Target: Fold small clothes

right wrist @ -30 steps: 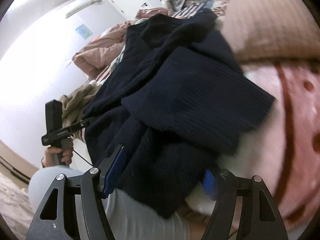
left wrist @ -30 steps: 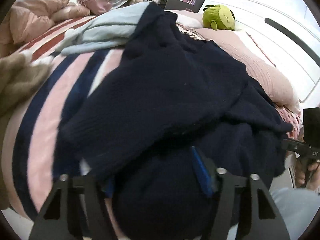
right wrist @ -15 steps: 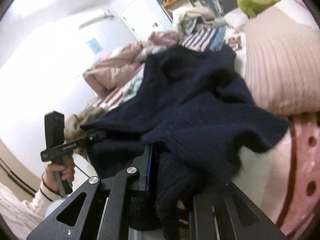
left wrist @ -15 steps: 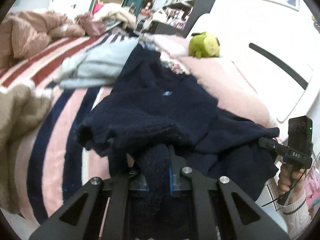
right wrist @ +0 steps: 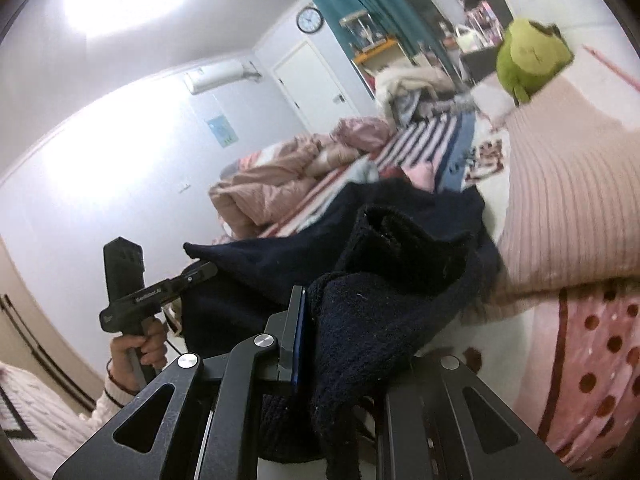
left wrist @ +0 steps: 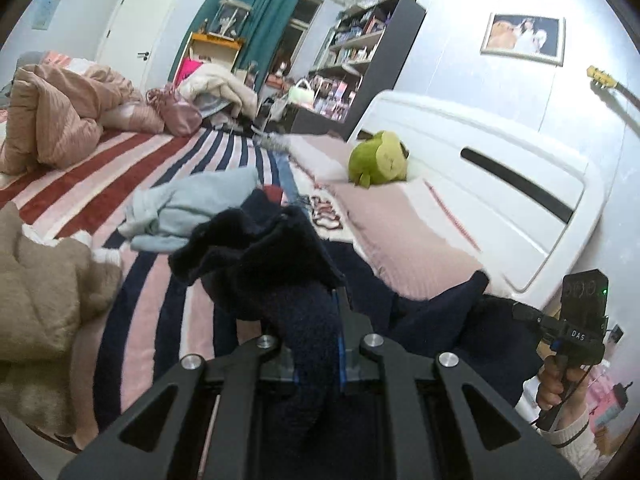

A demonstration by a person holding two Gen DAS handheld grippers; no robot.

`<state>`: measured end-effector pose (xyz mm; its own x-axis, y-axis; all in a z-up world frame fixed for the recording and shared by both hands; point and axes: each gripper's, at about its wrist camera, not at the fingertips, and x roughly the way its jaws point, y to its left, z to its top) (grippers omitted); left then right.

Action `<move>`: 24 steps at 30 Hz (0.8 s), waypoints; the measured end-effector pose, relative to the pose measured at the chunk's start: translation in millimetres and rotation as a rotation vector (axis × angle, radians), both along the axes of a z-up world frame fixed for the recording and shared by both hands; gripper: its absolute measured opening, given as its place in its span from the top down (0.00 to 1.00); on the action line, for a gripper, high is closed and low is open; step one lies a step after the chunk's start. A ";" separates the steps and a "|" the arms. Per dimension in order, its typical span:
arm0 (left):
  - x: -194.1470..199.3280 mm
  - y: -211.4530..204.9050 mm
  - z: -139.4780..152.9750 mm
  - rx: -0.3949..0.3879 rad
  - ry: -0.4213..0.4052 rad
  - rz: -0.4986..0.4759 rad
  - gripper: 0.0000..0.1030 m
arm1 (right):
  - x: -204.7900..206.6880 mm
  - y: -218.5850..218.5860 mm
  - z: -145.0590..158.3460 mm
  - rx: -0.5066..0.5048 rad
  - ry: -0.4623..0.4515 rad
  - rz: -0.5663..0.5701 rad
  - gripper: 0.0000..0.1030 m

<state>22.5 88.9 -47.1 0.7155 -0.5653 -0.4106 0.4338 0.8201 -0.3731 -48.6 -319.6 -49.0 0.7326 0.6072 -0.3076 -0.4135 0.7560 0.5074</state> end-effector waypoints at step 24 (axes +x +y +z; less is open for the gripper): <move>128.6 8.6 -46.0 0.127 0.235 0.051 0.87 | 116.4 4.7 10.7 -0.176 0.136 0.001 0.92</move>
